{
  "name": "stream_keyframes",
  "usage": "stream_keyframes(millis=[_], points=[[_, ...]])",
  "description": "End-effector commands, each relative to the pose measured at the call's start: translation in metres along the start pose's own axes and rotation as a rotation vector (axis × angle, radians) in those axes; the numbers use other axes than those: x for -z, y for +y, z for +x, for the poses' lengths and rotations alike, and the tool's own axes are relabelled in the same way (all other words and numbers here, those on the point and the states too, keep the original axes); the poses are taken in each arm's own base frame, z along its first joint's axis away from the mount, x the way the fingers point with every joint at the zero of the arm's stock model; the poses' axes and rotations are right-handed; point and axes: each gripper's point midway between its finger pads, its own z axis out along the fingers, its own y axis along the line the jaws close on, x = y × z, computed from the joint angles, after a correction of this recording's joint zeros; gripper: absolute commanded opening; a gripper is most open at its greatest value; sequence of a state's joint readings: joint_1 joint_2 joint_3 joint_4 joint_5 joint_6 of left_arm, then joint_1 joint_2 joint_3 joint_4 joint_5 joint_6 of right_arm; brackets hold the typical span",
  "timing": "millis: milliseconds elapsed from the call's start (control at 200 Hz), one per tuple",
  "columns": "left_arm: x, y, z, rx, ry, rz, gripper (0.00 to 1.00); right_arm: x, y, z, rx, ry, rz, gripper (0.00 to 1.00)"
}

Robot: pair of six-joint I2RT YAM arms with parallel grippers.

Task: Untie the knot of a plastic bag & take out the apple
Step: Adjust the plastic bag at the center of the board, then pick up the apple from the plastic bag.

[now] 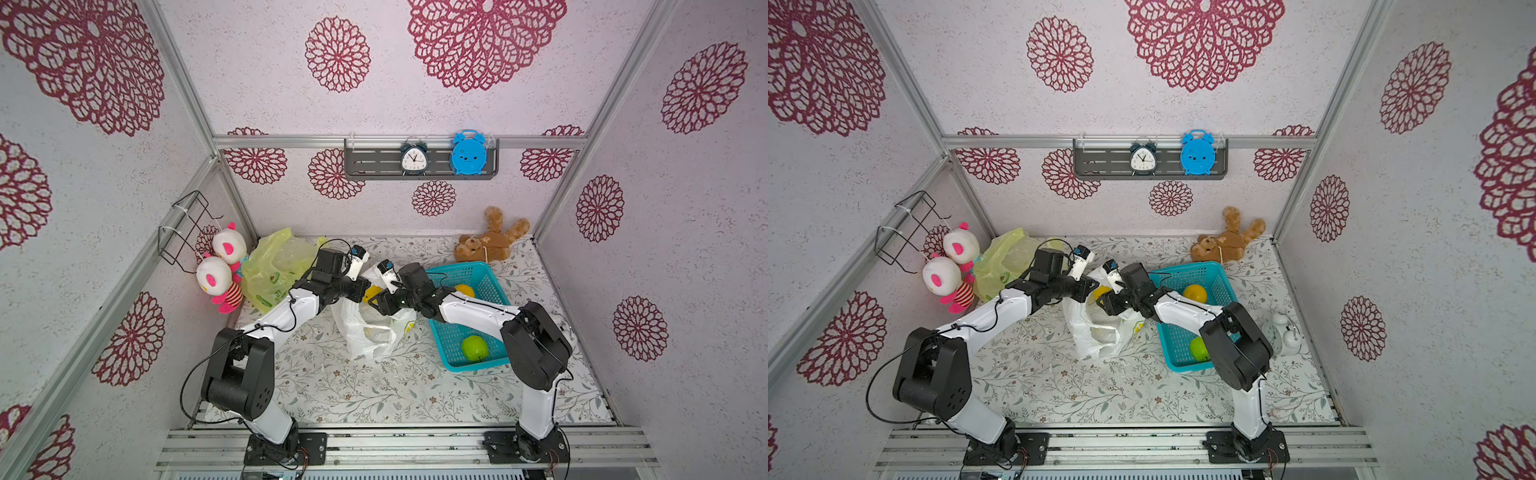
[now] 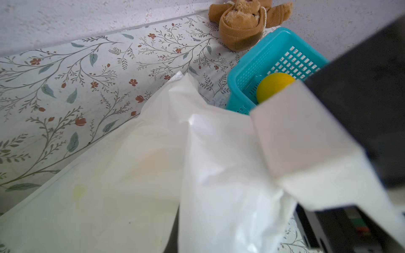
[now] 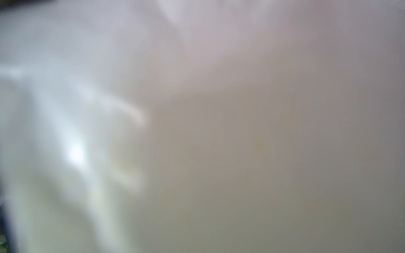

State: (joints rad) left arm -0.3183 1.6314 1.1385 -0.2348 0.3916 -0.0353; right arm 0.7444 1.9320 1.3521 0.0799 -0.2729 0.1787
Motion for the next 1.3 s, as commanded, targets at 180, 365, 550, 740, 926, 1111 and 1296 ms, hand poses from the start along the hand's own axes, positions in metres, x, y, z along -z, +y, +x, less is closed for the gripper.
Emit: stream_keyframes(millis=[180,365,550,740,926,1111,1296], points=[[-0.029,0.063,0.003,0.129,0.025,-0.111,0.08,-0.034,-0.031,-0.015,-0.053,-0.076,0.116,0.73],[-0.071,0.112,0.024,0.255,0.148,-0.211,0.06,-0.040,-0.039,-0.020,-0.077,-0.102,0.117,0.73],[-0.094,0.124,0.027,0.317,0.142,-0.163,0.10,-0.047,-0.055,-0.020,-0.100,-0.107,0.126,0.79],[-0.111,0.125,0.038,0.358,0.179,-0.126,0.09,-0.065,-0.078,-0.023,-0.170,-0.107,0.114,0.85],[-0.114,0.122,0.046,0.356,0.193,-0.104,0.09,-0.082,-0.090,-0.022,-0.174,-0.094,0.155,0.88],[-0.118,0.117,0.052,0.351,0.206,-0.075,0.10,-0.090,-0.112,-0.019,-0.213,-0.094,0.249,0.99],[-0.120,0.112,0.054,0.332,0.220,-0.055,0.09,-0.102,-0.108,-0.026,-0.228,-0.122,0.242,0.91]])
